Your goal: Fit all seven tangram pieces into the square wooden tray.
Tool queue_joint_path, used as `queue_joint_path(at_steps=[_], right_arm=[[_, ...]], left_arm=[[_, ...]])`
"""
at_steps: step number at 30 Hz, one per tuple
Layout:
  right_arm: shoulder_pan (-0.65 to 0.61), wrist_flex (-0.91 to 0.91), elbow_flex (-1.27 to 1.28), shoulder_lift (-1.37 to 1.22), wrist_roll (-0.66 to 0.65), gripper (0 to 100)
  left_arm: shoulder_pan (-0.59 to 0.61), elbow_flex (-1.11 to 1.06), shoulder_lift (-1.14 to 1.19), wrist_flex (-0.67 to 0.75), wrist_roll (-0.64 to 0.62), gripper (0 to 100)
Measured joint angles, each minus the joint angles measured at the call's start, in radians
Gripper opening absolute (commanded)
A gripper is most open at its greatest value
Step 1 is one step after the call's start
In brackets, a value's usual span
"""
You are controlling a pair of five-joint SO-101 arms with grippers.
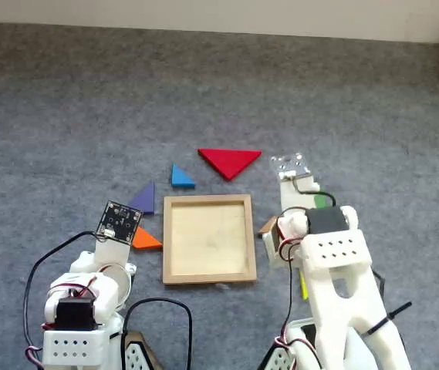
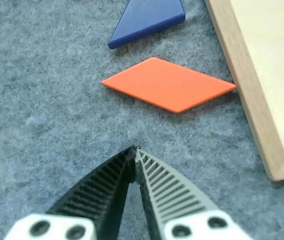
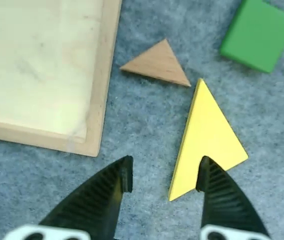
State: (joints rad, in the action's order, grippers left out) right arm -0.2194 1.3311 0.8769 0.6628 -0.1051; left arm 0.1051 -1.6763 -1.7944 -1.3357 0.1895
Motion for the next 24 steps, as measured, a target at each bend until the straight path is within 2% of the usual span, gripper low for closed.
queue_joint_path(at_steps=[2,7,15,24], right_arm=[[0.012,0.0,0.0,-0.026,0.035,35.8],[0.048,-0.041,0.0,-0.153,0.083,36.3],[0.112,-0.195,-0.002,-0.391,0.072,36.3],[0.183,-0.256,-0.002,-0.451,0.06,36.1]], left_arm=[[0.0,0.0,0.0,0.0,0.0,1],[0.0,0.0,0.0,0.0,0.0,1],[0.0,0.0,0.0,0.0,0.0,1],[0.0,0.0,0.0,0.0,0.0,1]])
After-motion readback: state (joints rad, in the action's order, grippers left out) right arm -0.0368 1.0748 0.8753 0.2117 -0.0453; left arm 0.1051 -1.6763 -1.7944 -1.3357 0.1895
